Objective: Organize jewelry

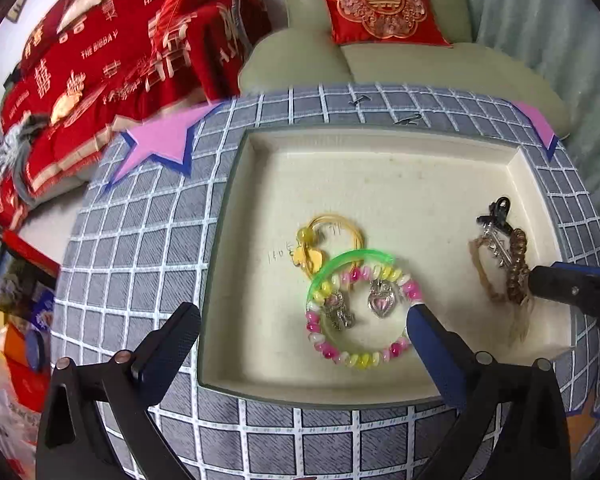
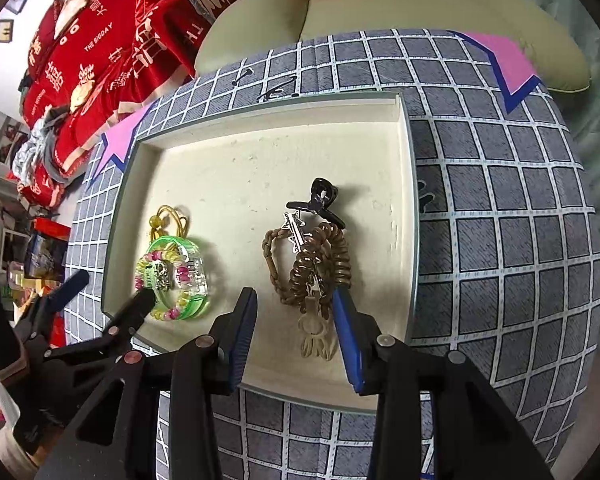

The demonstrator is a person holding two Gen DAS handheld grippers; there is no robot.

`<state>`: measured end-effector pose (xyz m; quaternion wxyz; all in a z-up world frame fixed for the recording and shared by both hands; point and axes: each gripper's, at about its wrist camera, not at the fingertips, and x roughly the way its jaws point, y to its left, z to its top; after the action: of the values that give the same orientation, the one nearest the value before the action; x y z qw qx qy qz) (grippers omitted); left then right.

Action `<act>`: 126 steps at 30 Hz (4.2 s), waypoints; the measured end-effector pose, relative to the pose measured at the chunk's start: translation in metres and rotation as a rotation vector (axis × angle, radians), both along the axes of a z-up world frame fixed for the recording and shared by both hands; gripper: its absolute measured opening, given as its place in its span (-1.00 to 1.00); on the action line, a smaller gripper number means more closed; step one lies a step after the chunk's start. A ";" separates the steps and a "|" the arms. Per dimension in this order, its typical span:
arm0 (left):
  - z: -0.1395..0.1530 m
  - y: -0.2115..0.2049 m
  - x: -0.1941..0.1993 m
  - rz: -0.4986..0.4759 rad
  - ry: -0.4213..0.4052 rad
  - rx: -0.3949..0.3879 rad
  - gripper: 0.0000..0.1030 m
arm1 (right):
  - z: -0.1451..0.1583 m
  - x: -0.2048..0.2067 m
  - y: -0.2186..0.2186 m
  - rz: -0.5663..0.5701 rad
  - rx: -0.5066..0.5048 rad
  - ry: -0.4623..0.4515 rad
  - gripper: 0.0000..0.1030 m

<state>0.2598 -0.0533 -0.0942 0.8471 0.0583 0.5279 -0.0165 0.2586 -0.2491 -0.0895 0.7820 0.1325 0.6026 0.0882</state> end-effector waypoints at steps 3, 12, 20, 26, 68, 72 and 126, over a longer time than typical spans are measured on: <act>0.002 -0.001 0.000 -0.003 0.008 0.003 1.00 | 0.003 -0.002 0.000 -0.005 0.004 -0.001 -0.17; 0.012 0.004 -0.018 0.019 0.027 -0.005 1.00 | 0.009 -0.023 0.004 -0.002 0.031 0.017 0.28; 0.013 0.010 -0.057 0.029 0.067 -0.022 1.00 | 0.008 -0.064 0.006 -0.003 0.038 0.046 0.56; 0.018 0.014 -0.092 0.034 0.069 -0.025 1.00 | 0.007 -0.101 0.008 -0.023 0.010 0.057 0.70; 0.060 0.053 -0.270 0.048 -0.110 -0.024 1.00 | 0.078 -0.291 0.033 -0.095 -0.306 -0.308 0.75; 0.063 0.056 -0.274 0.051 -0.111 -0.038 1.00 | 0.081 -0.298 0.033 -0.109 -0.309 -0.307 0.75; 0.069 0.056 -0.284 0.023 -0.113 -0.049 1.00 | 0.095 -0.304 0.035 -0.122 -0.322 -0.333 0.75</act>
<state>-0.0246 0.0026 -0.0257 0.8769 0.0323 0.4793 -0.0166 -0.0451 -0.2143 0.0056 0.8854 0.0258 0.4627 -0.0356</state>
